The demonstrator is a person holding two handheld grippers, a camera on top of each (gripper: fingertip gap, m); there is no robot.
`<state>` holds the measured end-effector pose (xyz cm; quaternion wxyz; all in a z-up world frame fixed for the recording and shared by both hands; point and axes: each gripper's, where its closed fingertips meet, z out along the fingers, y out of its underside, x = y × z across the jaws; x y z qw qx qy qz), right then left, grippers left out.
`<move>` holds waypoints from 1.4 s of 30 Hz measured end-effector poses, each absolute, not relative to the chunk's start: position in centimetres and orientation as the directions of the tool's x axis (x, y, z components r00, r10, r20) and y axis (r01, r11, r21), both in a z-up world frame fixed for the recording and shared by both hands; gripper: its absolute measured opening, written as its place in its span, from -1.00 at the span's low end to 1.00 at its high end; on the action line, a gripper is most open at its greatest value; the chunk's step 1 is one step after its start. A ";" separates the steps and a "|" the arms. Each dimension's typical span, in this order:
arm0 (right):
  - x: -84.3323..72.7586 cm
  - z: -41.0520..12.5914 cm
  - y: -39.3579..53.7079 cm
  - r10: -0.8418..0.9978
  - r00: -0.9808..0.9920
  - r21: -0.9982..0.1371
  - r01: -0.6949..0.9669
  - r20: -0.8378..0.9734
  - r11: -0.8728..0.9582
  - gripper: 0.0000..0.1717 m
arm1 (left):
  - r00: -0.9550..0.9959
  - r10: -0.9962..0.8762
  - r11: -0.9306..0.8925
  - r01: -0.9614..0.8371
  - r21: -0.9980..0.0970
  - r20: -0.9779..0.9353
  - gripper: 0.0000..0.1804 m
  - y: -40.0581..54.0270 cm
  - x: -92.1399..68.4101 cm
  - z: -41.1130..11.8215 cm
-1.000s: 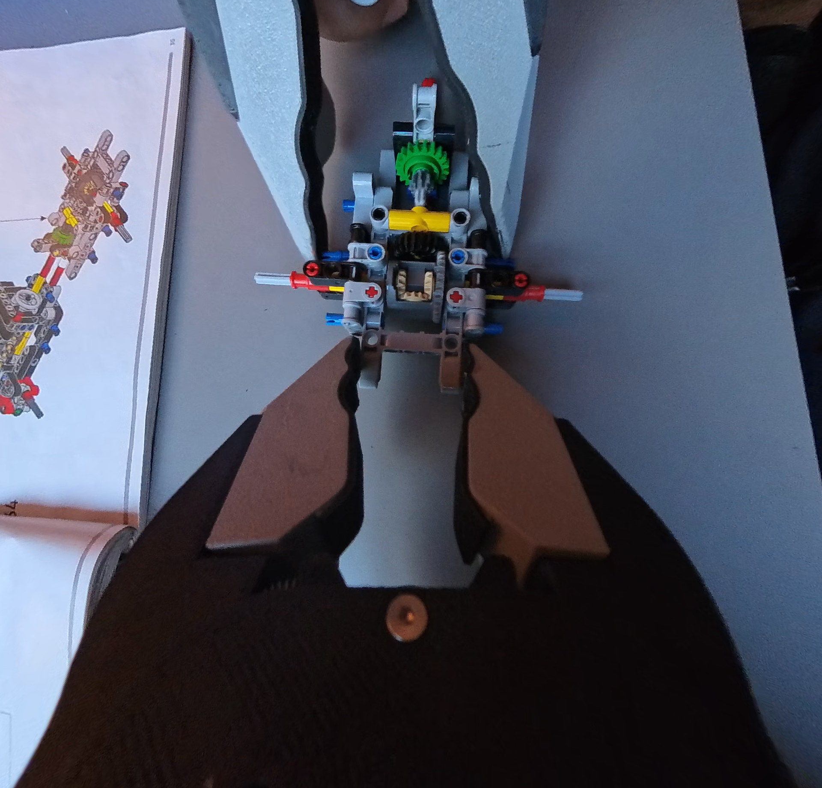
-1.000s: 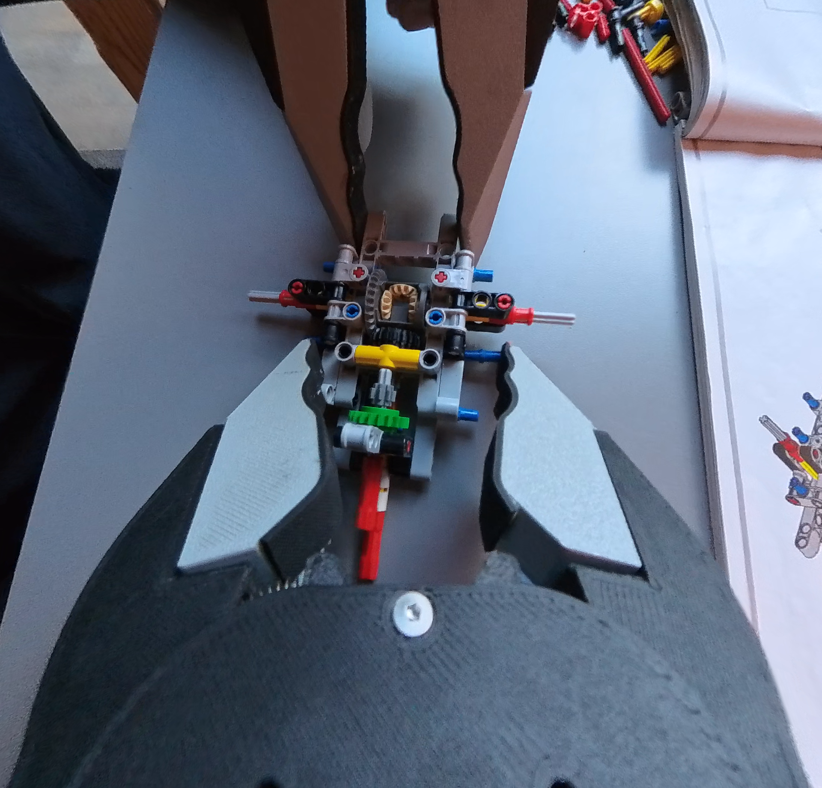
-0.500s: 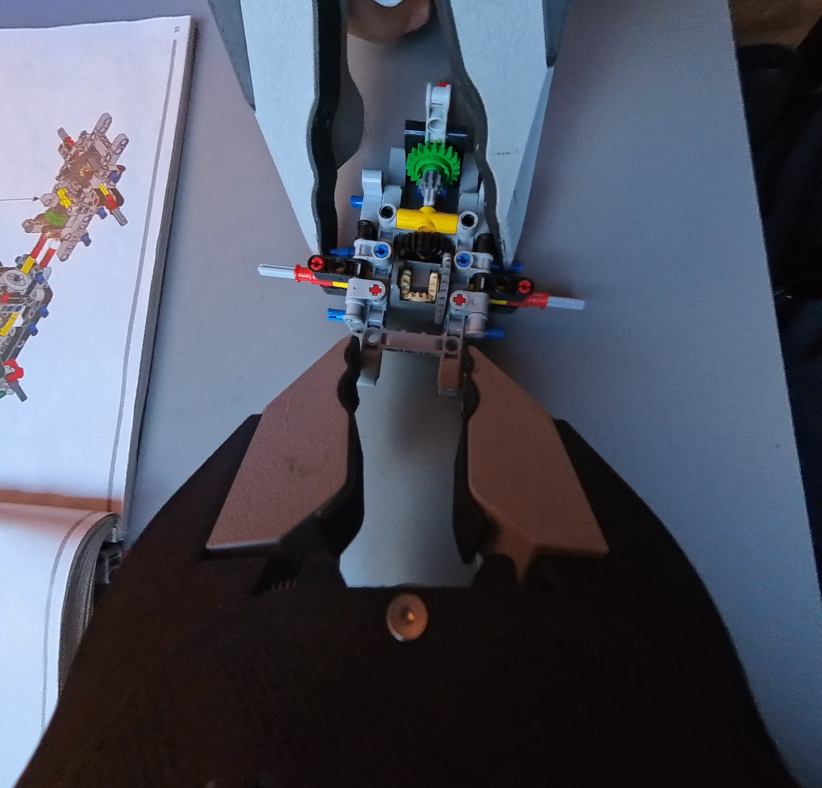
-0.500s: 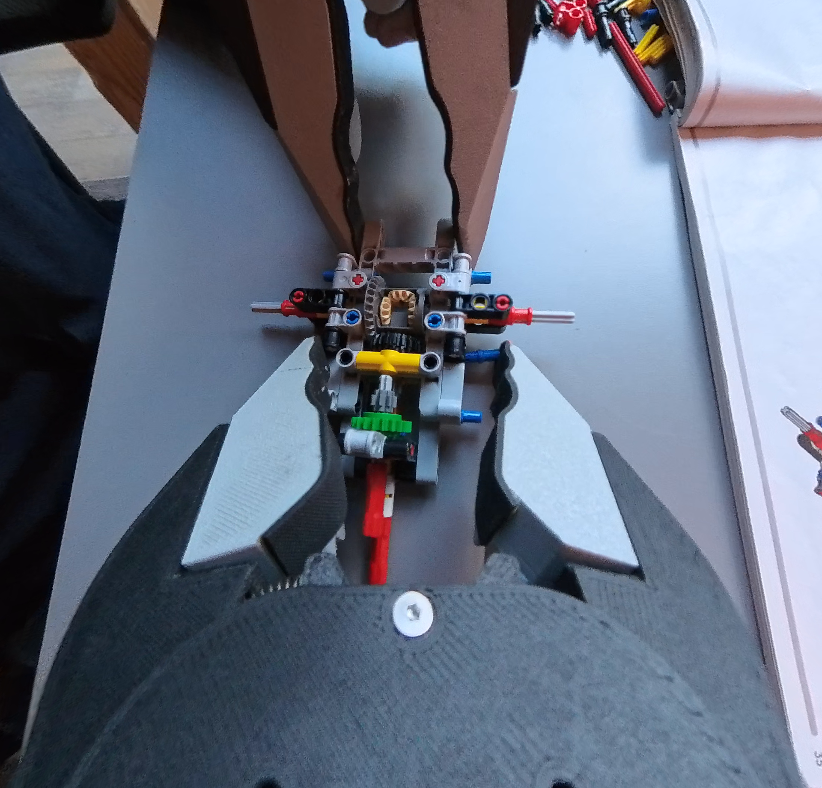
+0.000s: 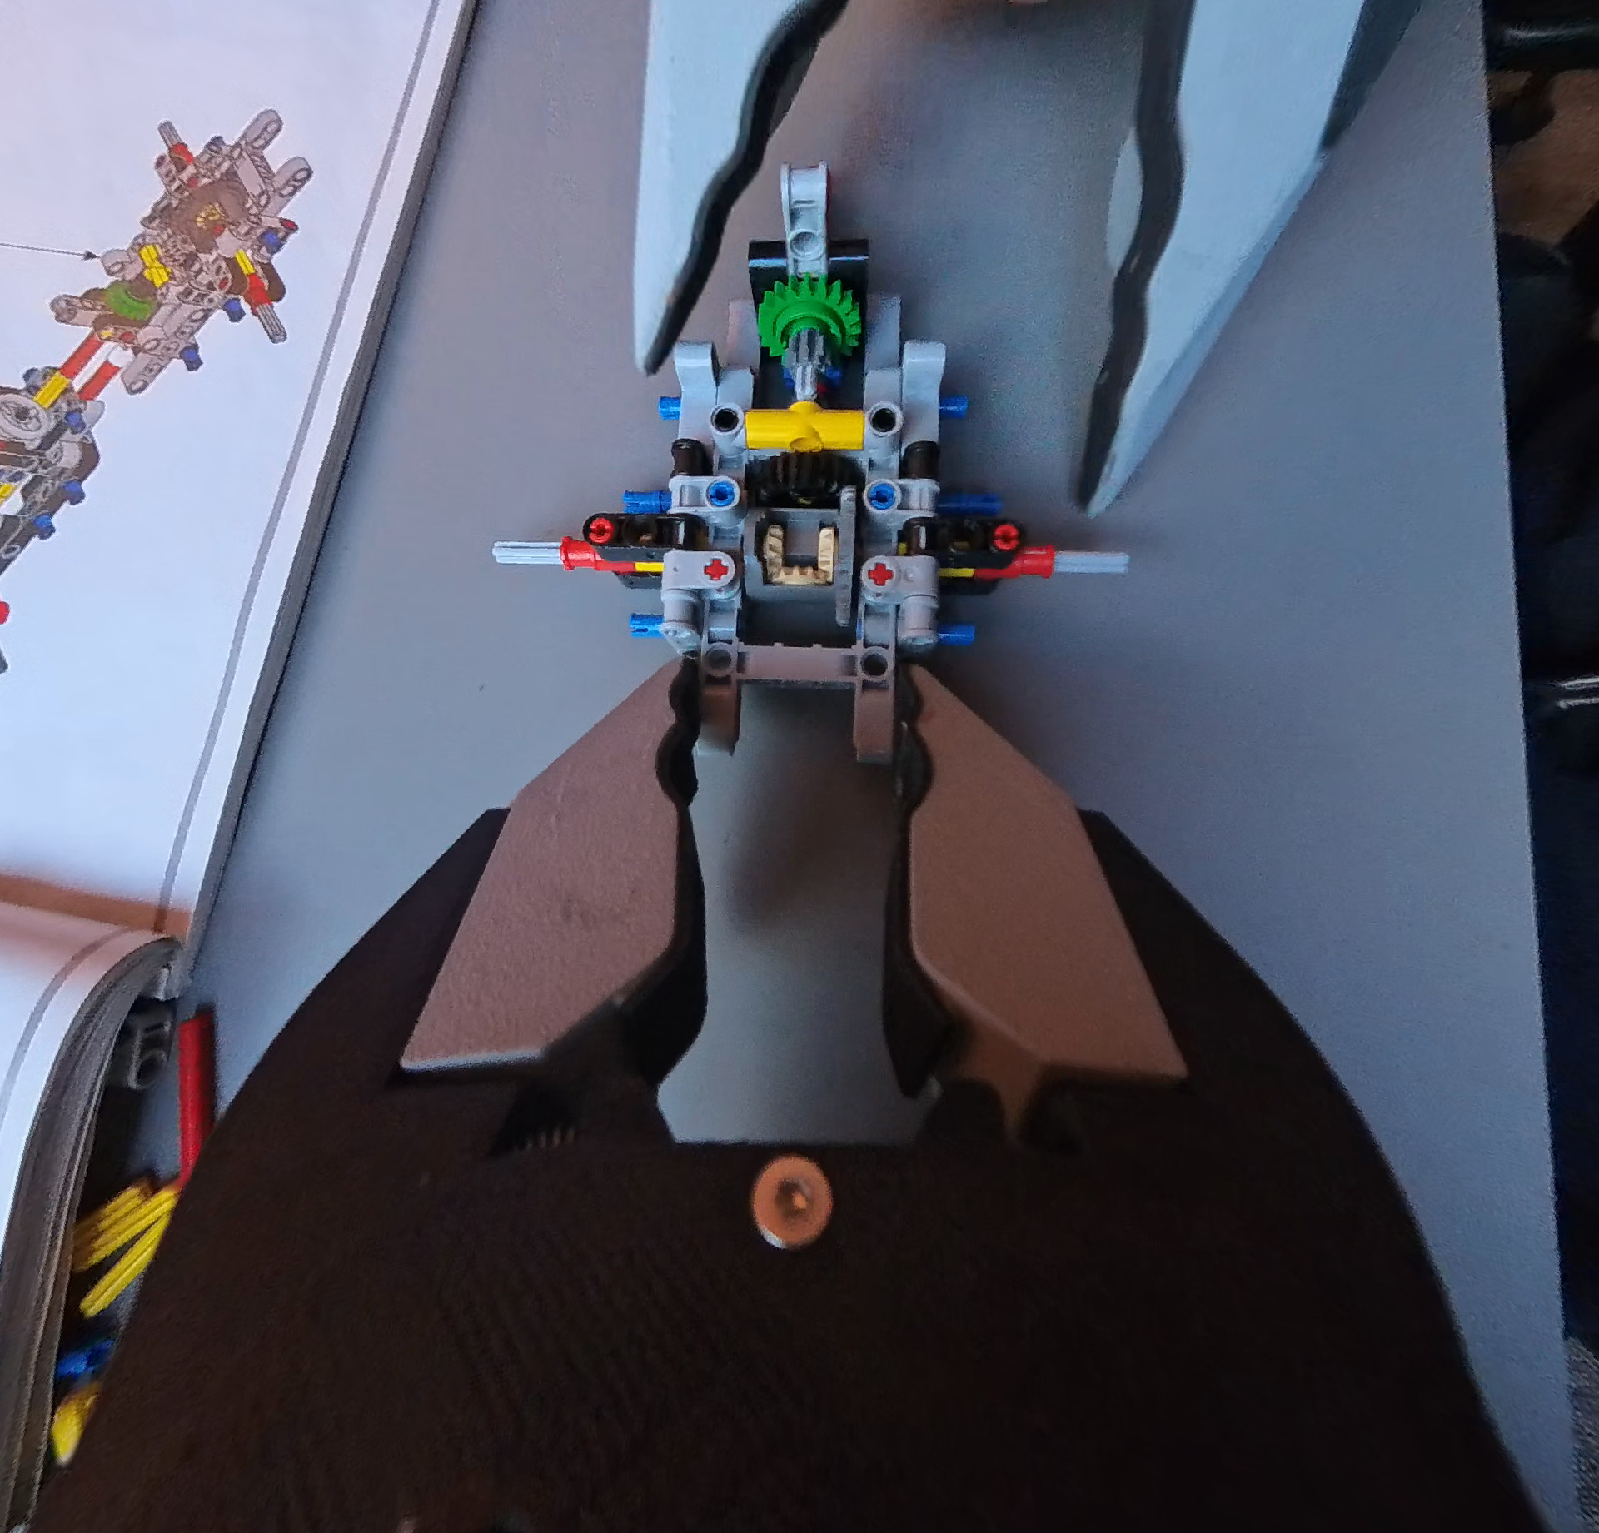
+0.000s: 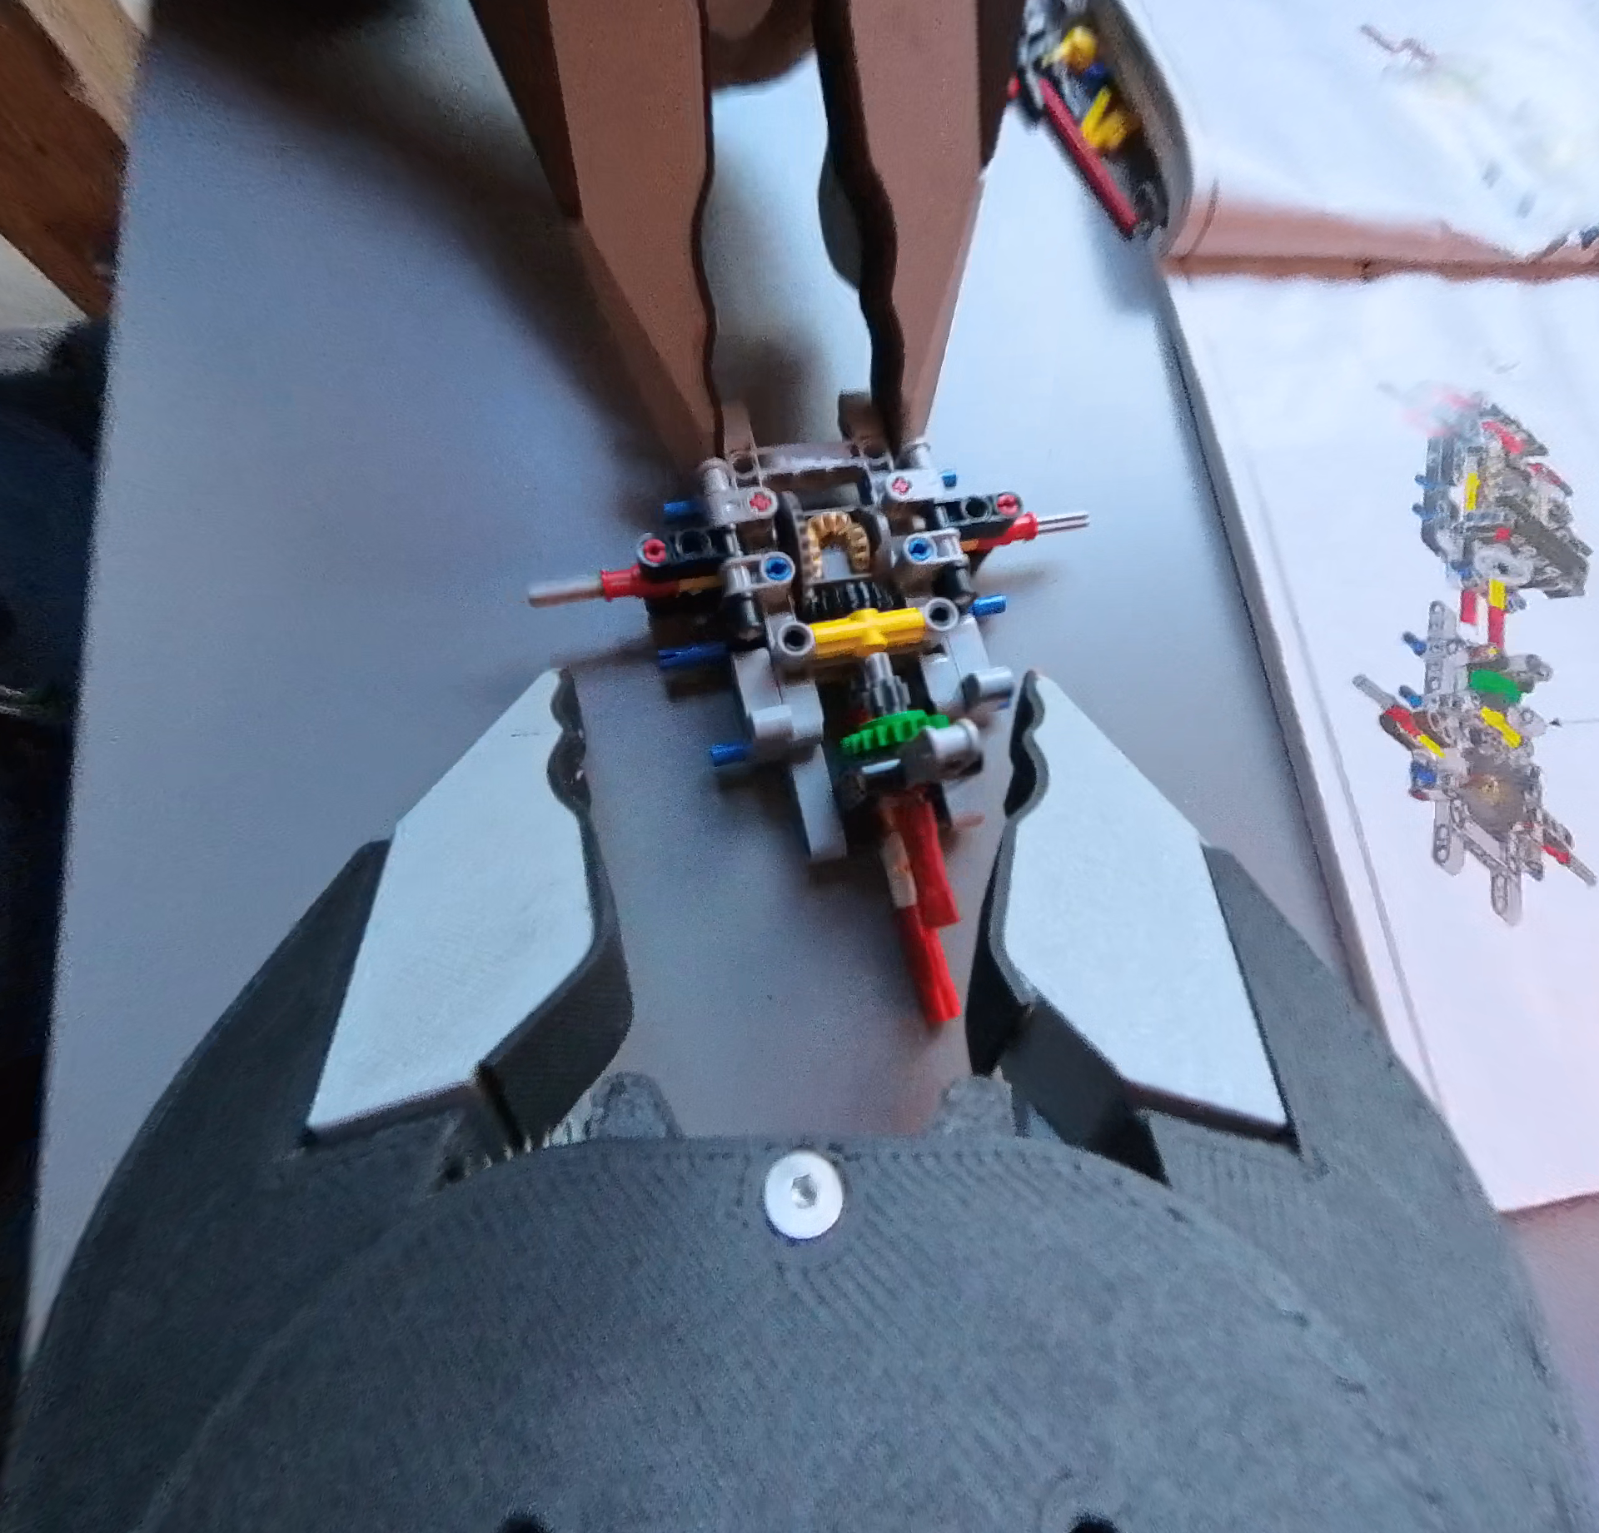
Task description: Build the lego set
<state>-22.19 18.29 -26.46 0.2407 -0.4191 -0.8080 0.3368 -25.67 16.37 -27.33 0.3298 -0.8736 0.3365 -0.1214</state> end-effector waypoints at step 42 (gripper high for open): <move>-22.4 -24.9 18.7 0.774 -0.600 -0.790 0.366 0.203 0.491 -0.07 | 0.538 -0.703 -0.199 -0.777 -0.598 -0.465 -0.54 17.0 -25.4 -26.1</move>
